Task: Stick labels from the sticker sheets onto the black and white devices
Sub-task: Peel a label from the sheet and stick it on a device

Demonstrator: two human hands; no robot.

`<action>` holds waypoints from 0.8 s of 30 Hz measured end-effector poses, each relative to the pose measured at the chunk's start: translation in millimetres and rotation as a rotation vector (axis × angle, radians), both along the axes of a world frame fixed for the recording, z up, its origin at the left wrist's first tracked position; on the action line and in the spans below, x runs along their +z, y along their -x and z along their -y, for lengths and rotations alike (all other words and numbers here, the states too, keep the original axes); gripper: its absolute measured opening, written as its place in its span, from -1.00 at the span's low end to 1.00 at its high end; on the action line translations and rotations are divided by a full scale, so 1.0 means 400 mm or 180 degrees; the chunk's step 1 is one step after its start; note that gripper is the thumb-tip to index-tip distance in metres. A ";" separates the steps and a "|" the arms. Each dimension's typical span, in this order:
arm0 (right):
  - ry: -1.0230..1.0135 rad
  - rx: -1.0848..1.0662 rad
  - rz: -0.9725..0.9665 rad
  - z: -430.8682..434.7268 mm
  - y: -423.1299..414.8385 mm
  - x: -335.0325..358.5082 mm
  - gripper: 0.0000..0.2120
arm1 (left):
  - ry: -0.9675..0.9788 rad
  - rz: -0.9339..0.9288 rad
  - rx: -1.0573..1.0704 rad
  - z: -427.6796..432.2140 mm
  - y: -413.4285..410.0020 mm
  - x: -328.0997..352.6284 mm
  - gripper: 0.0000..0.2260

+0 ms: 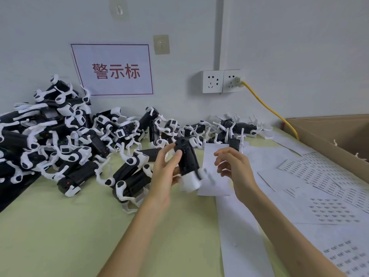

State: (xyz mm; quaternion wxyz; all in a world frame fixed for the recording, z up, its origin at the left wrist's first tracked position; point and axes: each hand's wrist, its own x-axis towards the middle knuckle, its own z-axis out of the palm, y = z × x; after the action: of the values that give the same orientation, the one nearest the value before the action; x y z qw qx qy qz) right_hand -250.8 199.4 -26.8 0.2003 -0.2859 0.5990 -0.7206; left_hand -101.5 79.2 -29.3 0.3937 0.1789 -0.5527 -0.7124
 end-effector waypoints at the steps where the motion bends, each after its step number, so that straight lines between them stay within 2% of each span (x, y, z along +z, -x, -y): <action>1: 0.0086 0.0019 -0.0071 -0.002 0.001 0.001 -0.79 | -0.0139 -0.0051 -0.0047 -0.001 -0.001 0.000 -0.62; 3: 0.0259 0.0347 -0.0232 -0.003 -0.001 0.005 -0.77 | -0.0190 0.0044 -0.0192 0.010 -0.010 -0.002 -0.55; 6: 0.0222 0.0958 -0.0724 -0.007 -0.009 0.007 -0.51 | 0.0067 0.0370 -0.0852 0.031 -0.038 -0.009 -0.84; 8: 0.0056 0.1265 -0.0949 -0.007 -0.018 0.005 -0.41 | 0.0028 0.0751 -0.1122 0.035 -0.047 -0.014 -0.79; 9: -0.0039 0.1451 -0.0964 -0.007 -0.020 0.003 -0.39 | -0.0082 0.0931 -0.1156 0.027 -0.053 -0.004 -0.84; 11: -0.0236 0.1896 -0.0836 -0.008 -0.025 -0.001 -0.43 | -0.0189 0.1278 -0.1218 0.017 -0.056 -0.003 -0.69; 13: -0.0392 0.2220 -0.0690 -0.009 -0.033 -0.006 -0.54 | -0.0274 0.1391 -0.1221 0.019 -0.059 -0.008 -0.74; 15: -0.0538 0.2124 -0.0657 -0.005 -0.037 -0.009 -0.65 | -0.0561 0.1245 -0.1344 0.028 -0.066 -0.011 -0.73; 18: -0.0544 0.1683 -0.0456 -0.002 -0.037 -0.002 -0.71 | -0.0827 0.0777 -0.1935 0.021 -0.066 0.011 -0.71; 21: -0.0276 0.1322 -0.0116 -0.006 -0.026 0.006 -0.74 | -0.0836 0.0588 -0.1639 0.021 -0.051 0.011 -0.61; 24: -0.0225 0.0893 0.0608 -0.008 -0.016 0.005 -0.74 | -0.0837 0.0337 -0.1442 0.026 -0.046 0.000 -0.56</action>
State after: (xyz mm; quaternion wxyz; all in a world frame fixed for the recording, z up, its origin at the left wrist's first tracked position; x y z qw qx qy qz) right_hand -244.5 202.4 -24.6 0.3648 -0.2896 0.5565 -0.6880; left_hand -83.0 68.9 -29.1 0.1682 0.1372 -0.5012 -0.8377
